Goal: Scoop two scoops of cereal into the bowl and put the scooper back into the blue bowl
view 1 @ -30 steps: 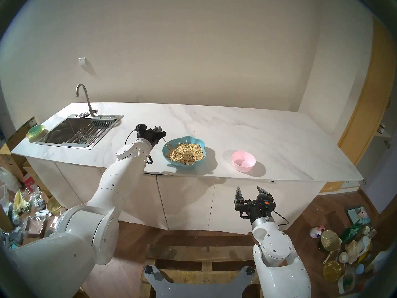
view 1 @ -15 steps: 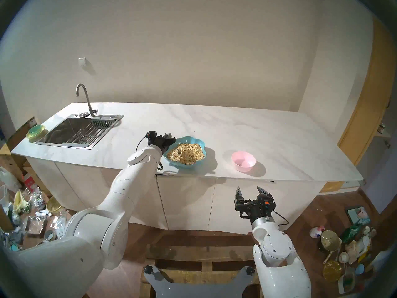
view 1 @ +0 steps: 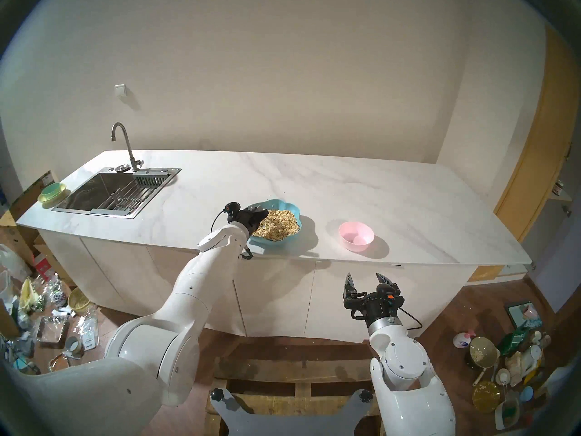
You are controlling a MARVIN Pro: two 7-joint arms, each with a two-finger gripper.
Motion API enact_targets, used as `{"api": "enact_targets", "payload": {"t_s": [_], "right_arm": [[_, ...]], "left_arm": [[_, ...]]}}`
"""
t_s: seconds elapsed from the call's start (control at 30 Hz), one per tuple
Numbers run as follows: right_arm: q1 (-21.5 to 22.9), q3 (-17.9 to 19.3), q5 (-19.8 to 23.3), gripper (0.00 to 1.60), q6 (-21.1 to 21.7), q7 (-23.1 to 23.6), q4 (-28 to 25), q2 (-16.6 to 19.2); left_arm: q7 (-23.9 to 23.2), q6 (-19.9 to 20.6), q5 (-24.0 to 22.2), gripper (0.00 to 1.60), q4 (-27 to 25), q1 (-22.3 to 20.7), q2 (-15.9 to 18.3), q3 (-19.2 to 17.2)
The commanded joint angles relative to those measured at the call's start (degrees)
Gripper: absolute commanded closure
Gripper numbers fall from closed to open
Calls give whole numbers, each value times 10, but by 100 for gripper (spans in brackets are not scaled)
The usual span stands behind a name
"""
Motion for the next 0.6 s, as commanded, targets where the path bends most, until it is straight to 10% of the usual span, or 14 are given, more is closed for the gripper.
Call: {"api": "enact_targets", "payload": {"t_s": [0.0, 0.57], "right_arm": [[3, 0, 2, 0, -2, 0, -15, -2], [3, 0, 1, 0, -2, 0, -15, -2]], "left_arm": [[4, 38, -32, 160, -33, 12, -14, -18], [31, 95, -63, 160, -88, 31, -16, -43]]}}
